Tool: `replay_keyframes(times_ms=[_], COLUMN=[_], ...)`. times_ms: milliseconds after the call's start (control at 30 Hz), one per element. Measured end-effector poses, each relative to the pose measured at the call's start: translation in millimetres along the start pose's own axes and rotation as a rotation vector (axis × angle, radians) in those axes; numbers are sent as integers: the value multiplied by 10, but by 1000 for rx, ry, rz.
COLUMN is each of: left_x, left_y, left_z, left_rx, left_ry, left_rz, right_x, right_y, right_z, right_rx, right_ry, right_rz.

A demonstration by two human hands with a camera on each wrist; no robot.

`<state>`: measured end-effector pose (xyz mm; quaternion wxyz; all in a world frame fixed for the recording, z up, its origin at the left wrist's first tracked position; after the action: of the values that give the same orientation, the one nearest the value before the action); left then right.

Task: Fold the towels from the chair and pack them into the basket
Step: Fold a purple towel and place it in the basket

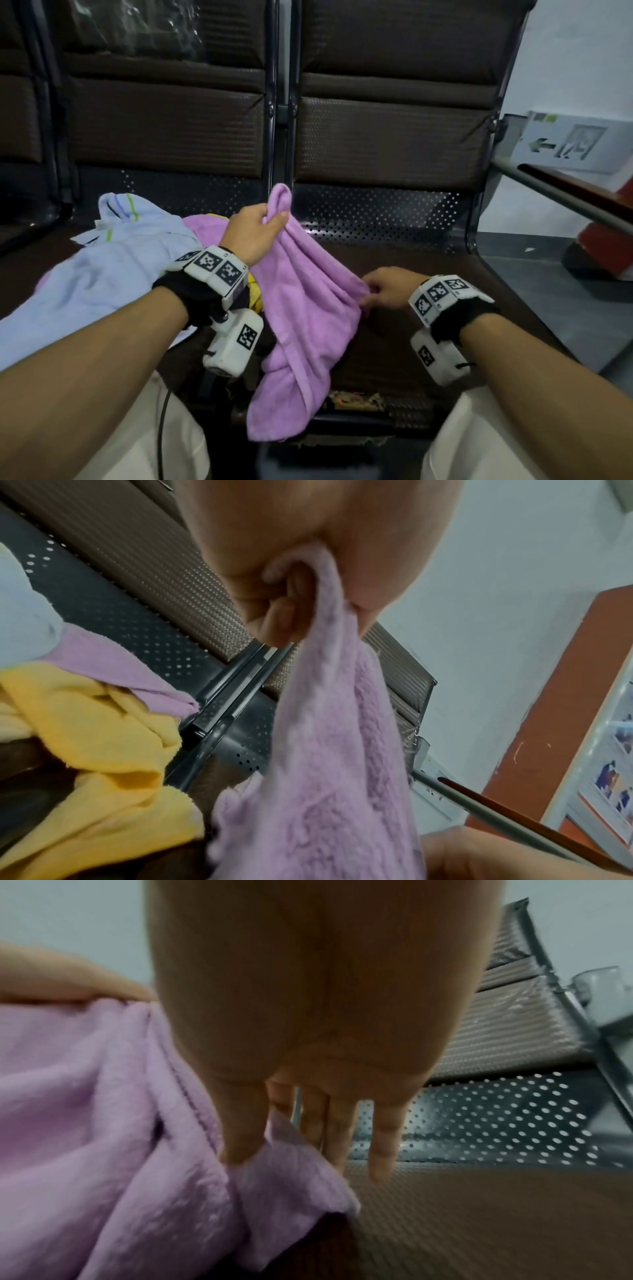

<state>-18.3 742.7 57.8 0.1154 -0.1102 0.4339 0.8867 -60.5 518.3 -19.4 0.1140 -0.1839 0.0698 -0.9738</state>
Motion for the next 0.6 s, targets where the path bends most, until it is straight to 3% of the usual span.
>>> replay_keyframes(times_ms=[100, 233, 300, 367, 467, 533, 600], left_x=[-17, -44, -60, -62, -32, 8, 51], left_y=[-30, -17, 13, 35, 36, 31, 46], left_z=[146, 256, 208, 95, -123, -267, -382], left_rx=[14, 62, 58, 4, -91, -149, -207], left_ry=[135, 268, 243, 163, -4, -117, -203], left_rz=[47, 52, 17, -17, -50, -73, -98], right_x=[40, 353, 400, 306, 98, 34, 48], right_y=[70, 89, 91, 50, 44, 96, 201], right_z=[325, 956, 1043, 940, 642, 418, 275], right_rx=[-203, -513, -641, -610, -572, -694, -665], right_ry=[261, 955, 1070, 988, 667, 422, 279], right_rz=[12, 157, 176, 139, 99, 80, 29])
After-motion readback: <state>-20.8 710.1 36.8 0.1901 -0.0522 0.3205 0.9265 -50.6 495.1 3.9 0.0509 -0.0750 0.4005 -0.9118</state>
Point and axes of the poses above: each hand's wrist, its own x-axis away from the middle knuckle, its own z-axis out of the back of the hand, y = z × x, the point moved 6 cm from there along -x, towards the middle knuckle
